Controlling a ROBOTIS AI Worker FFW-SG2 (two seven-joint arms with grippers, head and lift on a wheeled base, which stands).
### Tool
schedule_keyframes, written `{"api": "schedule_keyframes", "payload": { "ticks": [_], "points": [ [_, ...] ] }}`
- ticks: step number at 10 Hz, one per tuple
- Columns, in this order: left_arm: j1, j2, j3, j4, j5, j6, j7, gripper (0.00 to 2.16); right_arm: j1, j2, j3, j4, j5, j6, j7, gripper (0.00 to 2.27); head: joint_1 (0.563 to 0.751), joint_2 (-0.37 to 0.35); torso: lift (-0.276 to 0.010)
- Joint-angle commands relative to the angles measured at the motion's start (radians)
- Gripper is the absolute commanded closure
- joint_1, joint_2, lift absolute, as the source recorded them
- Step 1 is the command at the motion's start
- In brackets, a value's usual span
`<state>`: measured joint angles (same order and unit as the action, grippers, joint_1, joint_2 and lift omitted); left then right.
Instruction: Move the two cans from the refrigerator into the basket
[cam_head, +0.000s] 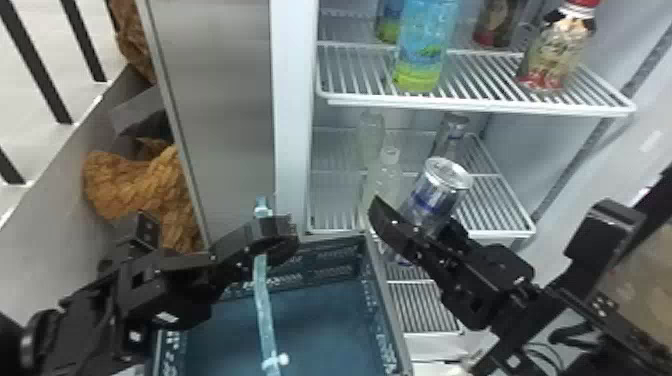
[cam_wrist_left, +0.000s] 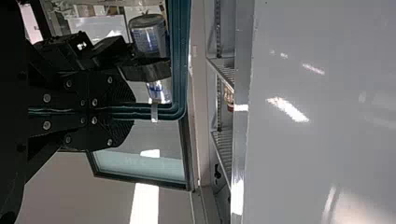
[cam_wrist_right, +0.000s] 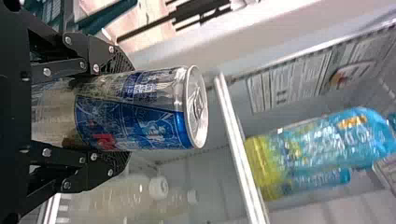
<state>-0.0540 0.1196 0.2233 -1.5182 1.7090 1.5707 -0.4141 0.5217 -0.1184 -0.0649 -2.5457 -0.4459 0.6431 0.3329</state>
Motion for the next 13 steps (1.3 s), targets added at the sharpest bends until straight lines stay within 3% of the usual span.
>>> {"api": "schedule_keyframes", "payload": {
  "ticks": [1,6,7,9,10,13],
  "points": [
    [0.000,0.000,0.000,0.000,0.000,0.001,0.001,1.20,0.001,-0.009,0.029,-0.008,-0.025,0.012,0.003,1.27,0.695,-0.090,-0.218],
    [-0.003,0.000,0.002,0.000,0.002,0.001,0.005,1.20,-0.053,-0.030,0.127,0.085,-0.055,0.115,0.063,1.25,0.695,-0.004,-0.218],
    [-0.003,0.000,0.000,0.000,0.004,0.001,0.005,1.20,-0.068,-0.033,0.137,0.115,-0.063,0.120,0.083,1.10,0.695,0.009,-0.218],
    [0.000,0.000,0.002,0.000,0.004,0.001,0.005,1.20,-0.075,-0.032,0.131,0.134,-0.081,0.120,0.097,0.32,0.695,0.040,-0.218],
    [0.000,0.000,0.002,0.000,0.004,0.001,0.005,1.20,-0.073,-0.030,0.123,0.134,-0.089,0.120,0.097,0.08,0.695,0.042,-0.218],
    [0.002,0.002,0.004,0.000,0.006,0.001,0.005,1.20,-0.048,-0.004,0.035,0.122,-0.071,0.061,0.097,0.15,0.695,0.018,-0.218]
  ]
}}
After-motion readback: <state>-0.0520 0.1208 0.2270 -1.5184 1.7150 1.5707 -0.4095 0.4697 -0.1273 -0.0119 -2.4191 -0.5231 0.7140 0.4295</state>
